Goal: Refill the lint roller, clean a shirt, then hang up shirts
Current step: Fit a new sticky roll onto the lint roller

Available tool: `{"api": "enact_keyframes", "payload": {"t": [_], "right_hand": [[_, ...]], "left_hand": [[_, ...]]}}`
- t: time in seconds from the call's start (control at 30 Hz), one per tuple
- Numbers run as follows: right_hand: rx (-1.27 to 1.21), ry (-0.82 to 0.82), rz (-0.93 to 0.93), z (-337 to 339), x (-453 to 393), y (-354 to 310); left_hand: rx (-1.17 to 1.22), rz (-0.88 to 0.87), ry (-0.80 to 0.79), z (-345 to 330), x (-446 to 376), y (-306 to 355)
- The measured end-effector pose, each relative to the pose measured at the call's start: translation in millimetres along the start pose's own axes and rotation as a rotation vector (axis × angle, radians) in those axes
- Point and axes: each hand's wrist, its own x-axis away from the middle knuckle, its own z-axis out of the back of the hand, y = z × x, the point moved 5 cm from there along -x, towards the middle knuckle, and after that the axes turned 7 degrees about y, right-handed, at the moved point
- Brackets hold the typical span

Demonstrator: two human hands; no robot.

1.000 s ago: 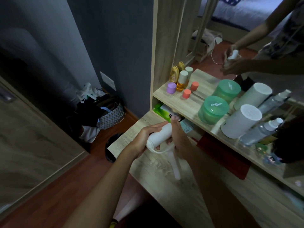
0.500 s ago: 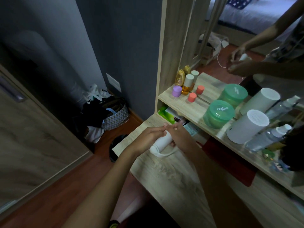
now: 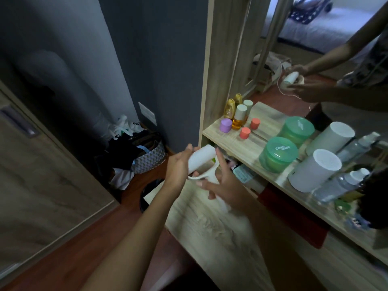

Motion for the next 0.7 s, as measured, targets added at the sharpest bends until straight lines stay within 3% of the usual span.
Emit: {"api": "enact_keyframes", "payload": {"t": [0.23, 0.43, 0.6, 0.7], "right_hand": [[0.066, 0.072, 0.034, 7, 3, -10], [0.149, 0.063, 0.067, -3, 3, -5], [0.151, 0.182, 0.021, -2, 10, -1], [0.182, 0.331, 0.093, 7, 12, -14]], "left_hand": [[0.162, 0.068, -0.067, 2, 6, 5], [0.085, -0.135, 0.120, 7, 4, 9], [-0.033, -0.141, 0.191, 21, -3, 8], [-0.251, -0.313, 0.221, 43, -2, 15]]}}
